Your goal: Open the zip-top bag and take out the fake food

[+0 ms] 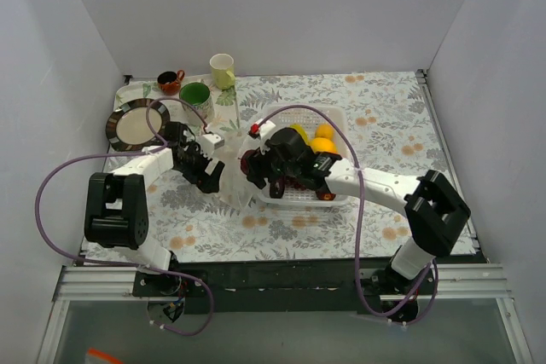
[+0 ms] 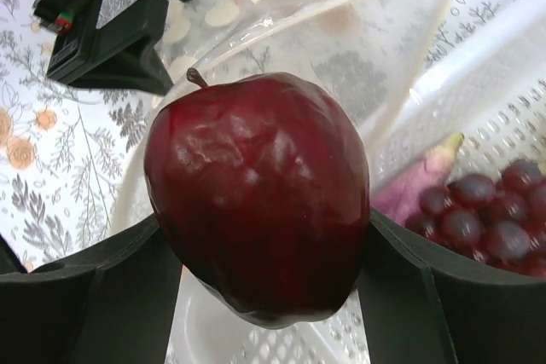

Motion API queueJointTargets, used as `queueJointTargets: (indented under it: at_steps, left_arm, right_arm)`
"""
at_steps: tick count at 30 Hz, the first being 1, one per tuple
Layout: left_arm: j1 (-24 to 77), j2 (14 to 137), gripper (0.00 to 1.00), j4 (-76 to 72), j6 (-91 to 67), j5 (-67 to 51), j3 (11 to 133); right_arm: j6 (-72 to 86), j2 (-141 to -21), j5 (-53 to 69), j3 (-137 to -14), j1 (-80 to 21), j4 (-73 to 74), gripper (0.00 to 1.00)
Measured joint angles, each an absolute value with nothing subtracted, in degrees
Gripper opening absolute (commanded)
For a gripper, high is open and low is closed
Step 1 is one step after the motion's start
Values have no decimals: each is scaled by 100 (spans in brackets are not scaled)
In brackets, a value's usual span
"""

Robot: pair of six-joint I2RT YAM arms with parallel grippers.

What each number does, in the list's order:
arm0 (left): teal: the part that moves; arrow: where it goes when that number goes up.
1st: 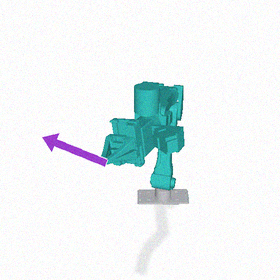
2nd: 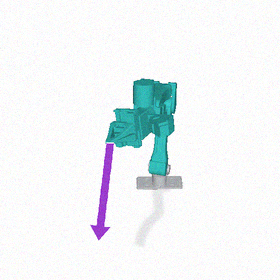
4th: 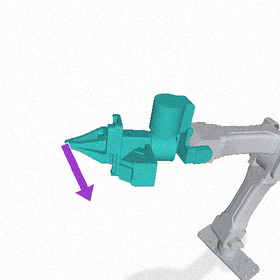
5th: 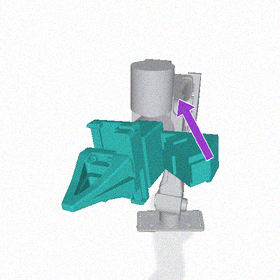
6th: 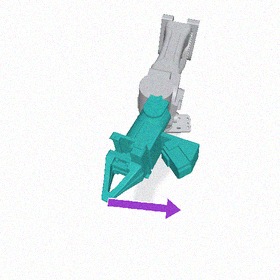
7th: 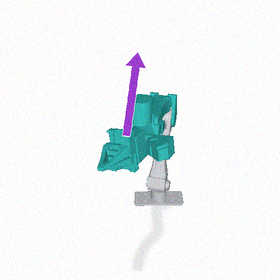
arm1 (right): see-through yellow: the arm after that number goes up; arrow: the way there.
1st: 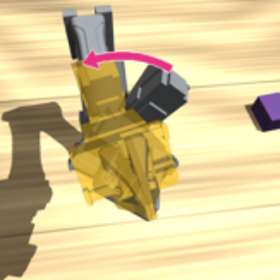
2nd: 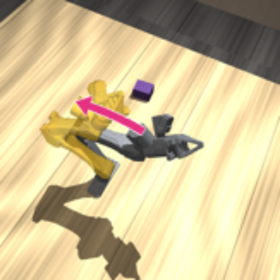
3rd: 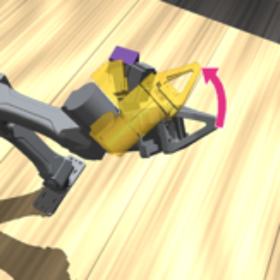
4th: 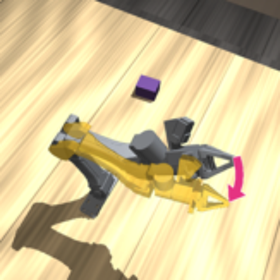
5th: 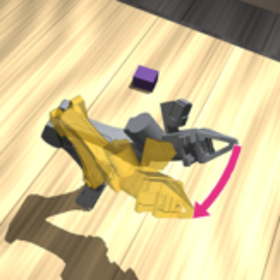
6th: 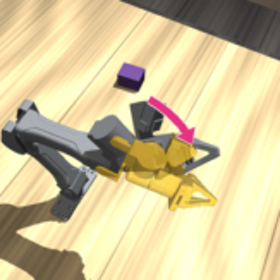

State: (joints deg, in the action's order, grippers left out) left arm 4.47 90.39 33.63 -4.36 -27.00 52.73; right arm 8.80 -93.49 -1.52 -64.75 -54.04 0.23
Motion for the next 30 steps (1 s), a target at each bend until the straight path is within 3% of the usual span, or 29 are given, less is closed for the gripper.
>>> queueJointTargets:
  at_steps: [12, 20, 21, 24, 25, 28, 30]
  left_arm:
    - [165, 9111, 98, 2864, -30, -2423, 5011]
    - [-985, 8993, 98, 3234, 779, -2204, 4956]
    - [-1118, 8945, 98, 3343, 851, -2171, 4939]
    - [-1299, 8803, 98, 3776, 956, -2220, 4960]
    - [-1299, 8746, 98, 3975, 954, -2342, 5024]
    - [-1256, 8589, 98, 4491, 766, -2862, 5487]
    - [-1192, 8510, 98, 4713, 521, -3280, 5948]
  right_arm:
    - [556, -7494, -749, -5782, -5310, 720, 36]
    - [585, -7310, -1299, -5492, -4512, 683, 38]
    - [604, -7312, -1367, -5404, -4407, 679, 41]
    - [646, -7360, -1500, -5325, -4222, 716, 65]
    - [672, -7404, -1551, -5325, -4163, 709, 78]
    - [738, -7548, -1658, -5352, -4093, 729, 98]
    - [775, -7673, -1721, -5439, -4084, 799, 98]
